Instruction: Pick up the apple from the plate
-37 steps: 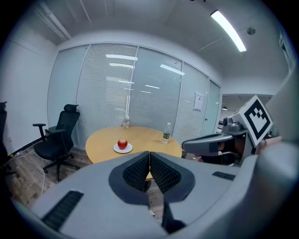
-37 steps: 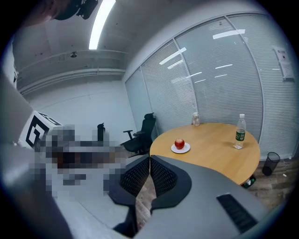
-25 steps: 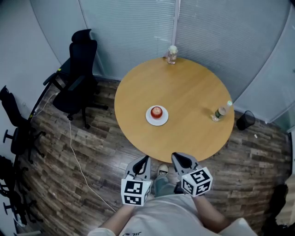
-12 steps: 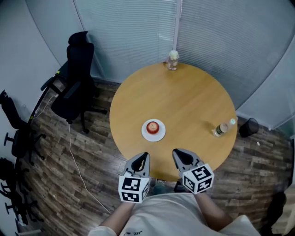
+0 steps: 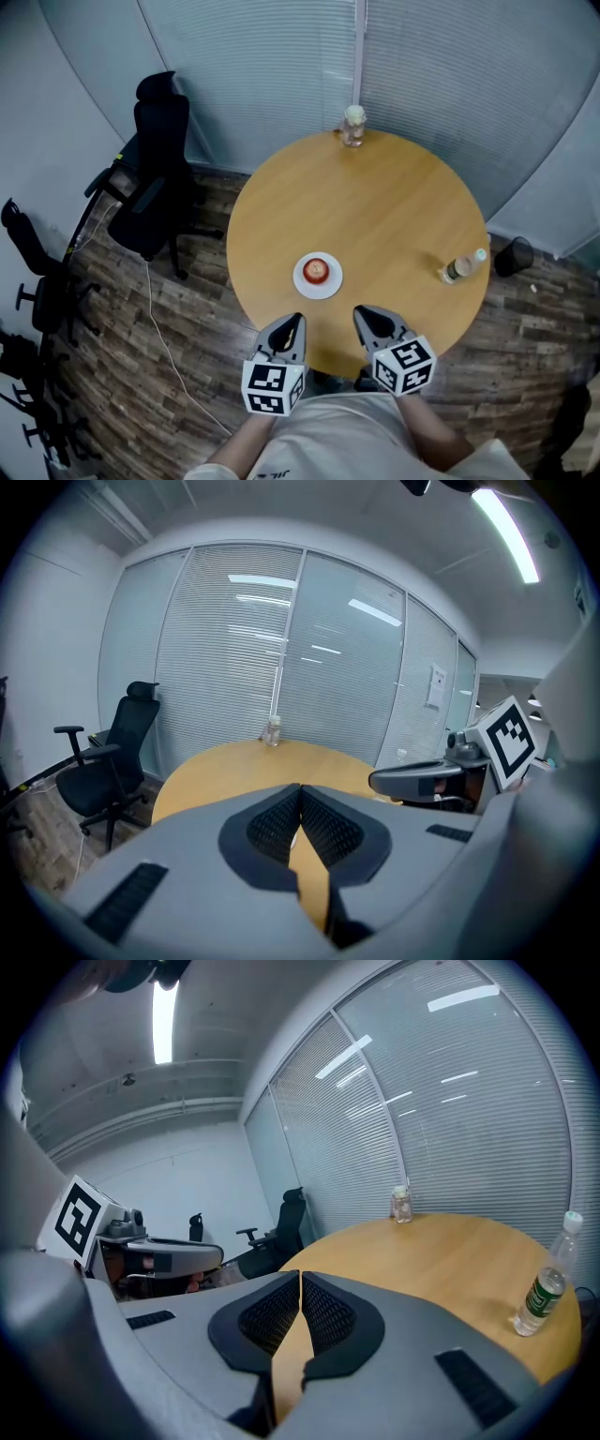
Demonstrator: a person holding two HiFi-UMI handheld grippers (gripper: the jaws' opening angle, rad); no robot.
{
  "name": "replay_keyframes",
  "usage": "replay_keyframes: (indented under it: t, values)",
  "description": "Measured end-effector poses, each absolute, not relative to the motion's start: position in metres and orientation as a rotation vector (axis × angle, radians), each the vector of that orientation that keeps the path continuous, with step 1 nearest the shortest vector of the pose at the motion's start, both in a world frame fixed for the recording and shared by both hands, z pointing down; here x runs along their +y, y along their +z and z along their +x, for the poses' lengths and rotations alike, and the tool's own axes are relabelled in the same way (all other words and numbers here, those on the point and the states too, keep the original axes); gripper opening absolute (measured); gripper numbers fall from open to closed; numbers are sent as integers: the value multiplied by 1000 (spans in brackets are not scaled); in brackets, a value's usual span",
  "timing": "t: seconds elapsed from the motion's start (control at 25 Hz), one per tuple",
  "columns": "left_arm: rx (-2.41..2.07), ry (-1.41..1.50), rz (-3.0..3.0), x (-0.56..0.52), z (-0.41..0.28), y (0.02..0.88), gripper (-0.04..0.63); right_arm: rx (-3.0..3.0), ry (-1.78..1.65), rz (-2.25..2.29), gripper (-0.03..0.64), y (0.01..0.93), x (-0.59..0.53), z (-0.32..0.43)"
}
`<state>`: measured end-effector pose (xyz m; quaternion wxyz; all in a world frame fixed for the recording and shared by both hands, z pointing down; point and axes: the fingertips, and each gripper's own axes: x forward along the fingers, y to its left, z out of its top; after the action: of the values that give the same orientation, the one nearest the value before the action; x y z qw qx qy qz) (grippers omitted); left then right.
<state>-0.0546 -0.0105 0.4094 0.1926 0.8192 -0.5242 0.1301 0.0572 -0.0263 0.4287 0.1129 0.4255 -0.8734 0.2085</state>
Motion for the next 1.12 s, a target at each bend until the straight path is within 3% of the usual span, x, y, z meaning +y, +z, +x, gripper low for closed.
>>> replay_keyframes:
  t: [1.12]
  values:
    - [-1282,472,2327,-87,-60,444,3,-2413,720,1367,32,454,-84,53]
